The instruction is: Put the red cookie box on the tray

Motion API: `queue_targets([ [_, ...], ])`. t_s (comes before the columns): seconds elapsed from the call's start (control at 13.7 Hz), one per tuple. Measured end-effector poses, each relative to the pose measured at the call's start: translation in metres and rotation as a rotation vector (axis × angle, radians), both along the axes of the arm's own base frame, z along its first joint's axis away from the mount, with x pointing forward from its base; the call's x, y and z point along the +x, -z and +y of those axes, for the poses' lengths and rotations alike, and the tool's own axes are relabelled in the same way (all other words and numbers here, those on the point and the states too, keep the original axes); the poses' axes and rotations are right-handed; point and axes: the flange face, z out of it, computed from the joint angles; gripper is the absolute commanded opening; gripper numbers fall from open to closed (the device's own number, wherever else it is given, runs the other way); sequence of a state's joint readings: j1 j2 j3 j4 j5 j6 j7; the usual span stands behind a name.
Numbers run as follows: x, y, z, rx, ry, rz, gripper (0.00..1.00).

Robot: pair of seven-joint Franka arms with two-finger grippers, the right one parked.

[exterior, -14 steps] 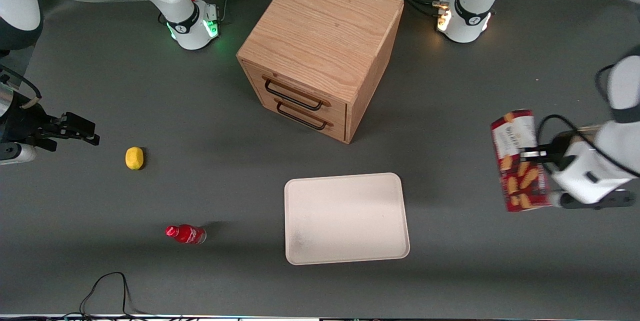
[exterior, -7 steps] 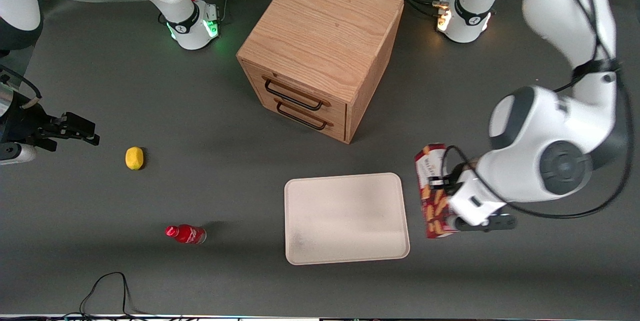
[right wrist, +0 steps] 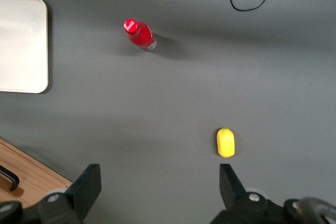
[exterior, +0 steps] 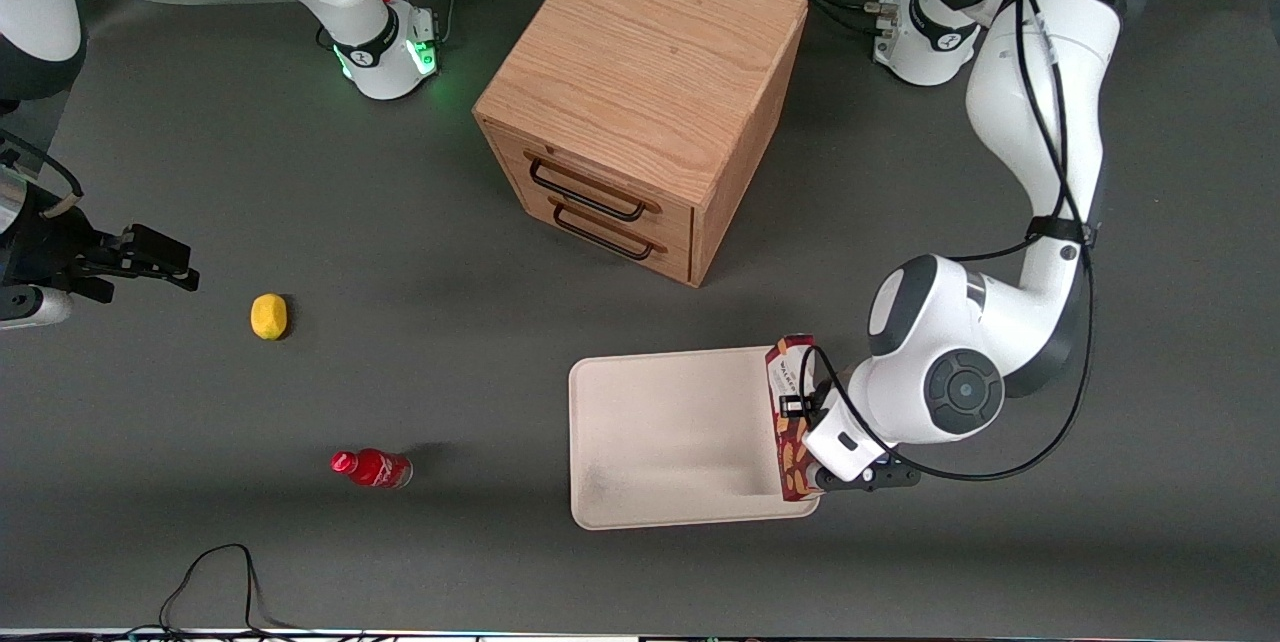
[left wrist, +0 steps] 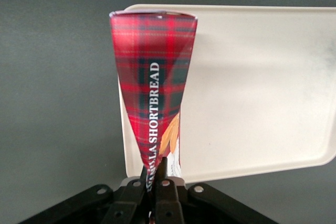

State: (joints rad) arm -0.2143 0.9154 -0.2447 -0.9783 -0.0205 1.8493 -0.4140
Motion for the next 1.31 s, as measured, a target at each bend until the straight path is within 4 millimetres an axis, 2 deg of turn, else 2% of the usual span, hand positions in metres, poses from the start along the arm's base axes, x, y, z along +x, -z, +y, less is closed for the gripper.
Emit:
queue_targets([
  [0.37,0.002,0.031,0.000,0.006,-0.053,0.027,0.00],
  [0.88,0.001,0.061,0.001,0.017,-0.090,0.063,0.00],
  [0.95,0.001,0.063,0.001,0.018,-0.091,0.065,0.57],
  [1.02,0.001,0.063,0.001,0.018,-0.092,0.066,0.99],
  [1.31,0.003,0.064,0.001,0.014,-0.097,0.052,1.00],
])
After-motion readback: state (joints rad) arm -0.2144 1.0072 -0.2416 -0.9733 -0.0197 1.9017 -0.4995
